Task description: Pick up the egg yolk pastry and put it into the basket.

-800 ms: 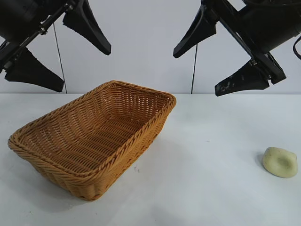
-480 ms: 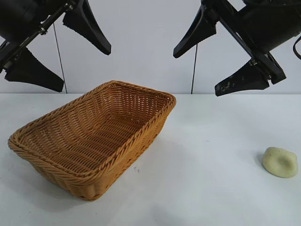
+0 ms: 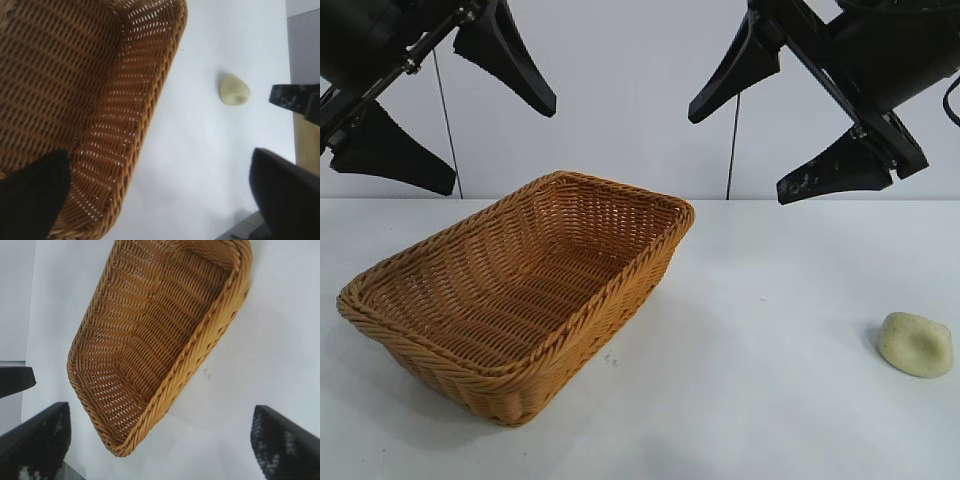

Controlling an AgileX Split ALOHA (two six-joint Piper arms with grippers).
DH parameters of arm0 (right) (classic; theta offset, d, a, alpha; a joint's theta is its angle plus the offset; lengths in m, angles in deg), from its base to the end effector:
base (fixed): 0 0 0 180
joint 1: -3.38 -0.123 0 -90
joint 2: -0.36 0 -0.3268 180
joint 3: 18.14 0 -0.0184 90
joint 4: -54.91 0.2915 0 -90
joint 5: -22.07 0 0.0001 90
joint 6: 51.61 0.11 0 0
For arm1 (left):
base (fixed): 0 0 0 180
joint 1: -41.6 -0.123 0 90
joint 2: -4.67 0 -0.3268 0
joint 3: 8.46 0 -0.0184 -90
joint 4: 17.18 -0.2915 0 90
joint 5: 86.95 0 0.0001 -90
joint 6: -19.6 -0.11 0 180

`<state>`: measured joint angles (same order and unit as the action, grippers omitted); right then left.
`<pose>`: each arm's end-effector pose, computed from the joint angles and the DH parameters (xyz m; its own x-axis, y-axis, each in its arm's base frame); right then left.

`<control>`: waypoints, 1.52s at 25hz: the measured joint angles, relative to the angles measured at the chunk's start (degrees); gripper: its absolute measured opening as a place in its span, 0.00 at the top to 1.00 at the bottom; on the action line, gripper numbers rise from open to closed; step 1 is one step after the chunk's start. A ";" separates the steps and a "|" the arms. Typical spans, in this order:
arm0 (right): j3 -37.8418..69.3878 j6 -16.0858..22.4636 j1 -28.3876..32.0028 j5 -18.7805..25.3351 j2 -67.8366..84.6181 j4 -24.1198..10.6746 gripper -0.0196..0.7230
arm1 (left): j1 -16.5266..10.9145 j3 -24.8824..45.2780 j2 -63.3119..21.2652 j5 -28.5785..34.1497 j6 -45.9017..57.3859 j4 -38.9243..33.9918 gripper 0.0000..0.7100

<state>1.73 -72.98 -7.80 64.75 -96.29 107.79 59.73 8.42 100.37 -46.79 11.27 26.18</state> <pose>0.3407 0.1280 0.2575 -0.9256 0.1494 -0.3478 -0.1128 0.7683 0.6301 0.3331 -0.1604 0.2733 -0.9257 -0.1324 -0.3545 0.1110 0.8006 -0.5888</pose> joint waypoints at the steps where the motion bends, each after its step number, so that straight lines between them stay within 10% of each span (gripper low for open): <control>1: 0.00 0.00 0.00 0.00 0.00 0.00 0.04 | 0.00 0.00 0.00 0.00 0.00 0.00 0.02; 13: 0.00 0.00 0.00 -0.20 0.00 0.00 0.04 | -0.08 0.00 -2.40 2.52 6.80 -5.74 0.02; 26: 0.00 0.00 0.00 -0.28 0.00 0.00 0.04 | 11.09 1.28 -8.16 6.69 61.64 -42.38 0.02; 38: 0.00 0.00 0.00 -0.16 0.00 0.00 0.04 | 11.13 13.54 -8.16 -1.55 88.20 -46.59 0.02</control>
<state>1.73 -72.98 -7.80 64.59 -96.29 107.79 70.86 21.96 92.20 -48.34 99.48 -20.41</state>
